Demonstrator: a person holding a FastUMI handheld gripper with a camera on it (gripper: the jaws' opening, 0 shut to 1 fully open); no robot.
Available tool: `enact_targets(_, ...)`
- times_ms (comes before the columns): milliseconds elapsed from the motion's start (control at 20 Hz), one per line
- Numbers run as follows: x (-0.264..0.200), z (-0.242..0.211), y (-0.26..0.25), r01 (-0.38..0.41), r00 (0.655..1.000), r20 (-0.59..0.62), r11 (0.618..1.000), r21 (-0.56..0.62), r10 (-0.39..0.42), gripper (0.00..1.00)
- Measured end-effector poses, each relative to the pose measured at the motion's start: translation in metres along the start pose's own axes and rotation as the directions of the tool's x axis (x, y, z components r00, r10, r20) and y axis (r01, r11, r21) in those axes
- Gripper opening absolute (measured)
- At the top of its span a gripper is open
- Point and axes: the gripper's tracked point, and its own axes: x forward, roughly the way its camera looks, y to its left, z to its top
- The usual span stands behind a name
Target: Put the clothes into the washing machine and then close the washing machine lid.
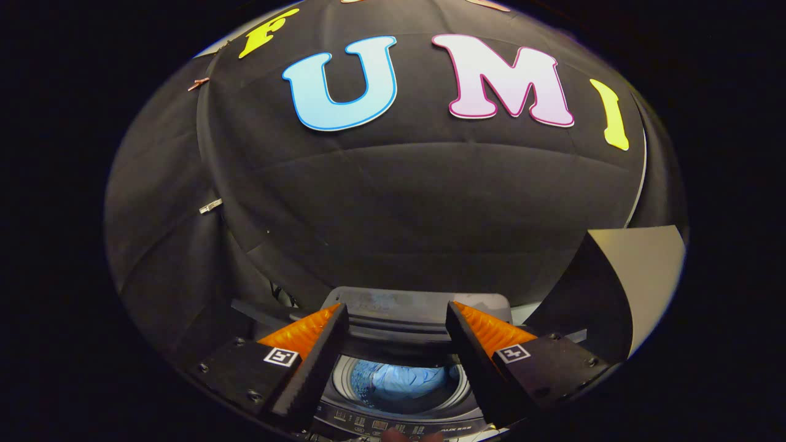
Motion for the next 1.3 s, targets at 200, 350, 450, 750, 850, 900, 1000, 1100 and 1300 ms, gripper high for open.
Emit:
enact_targets(200, 0.001, -0.026, -0.005, 0.007, 0.998, -0.067, 1.0, -0.012, -0.008, 1.0)
enact_targets(350, -0.002, -0.033, -0.002, 0.001, 0.996, -0.086, 1.0, -0.015, -0.003, 1.0)
enact_targets(450, -0.005, -0.023, 0.0, -0.002, 0.997, -0.077, 1.0, -0.015, 0.001, 1.0)
enact_targets(750, -0.012, -0.002, 0.0, -0.004, 0.998, -0.057, 1.0, -0.015, 0.003, 1.0)
enact_targets(850, -0.019, 0.011, -0.001, 0.002, 0.999, -0.033, 1.0, -0.024, -0.002, 1.0)
enact_targets(900, -0.025, 0.02, -0.002, 0.003, 1.0, -0.015, 1.0, -0.029, -0.004, 1.0)
enact_targets(1000, -0.039, 0.04, -0.001, 0.0, 1.0, 0.028, 1.0, -0.029, 0.001, 1.0)
enact_targets(1100, -0.052, 0.063, 0.0, -0.003, 0.997, 0.076, 1.0, -0.029, 0.005, 1.0)
enact_targets(1300, -0.09, 0.114, -0.009, 0.039, 0.982, 0.186, 0.997, -0.066, -0.026, 0.99)
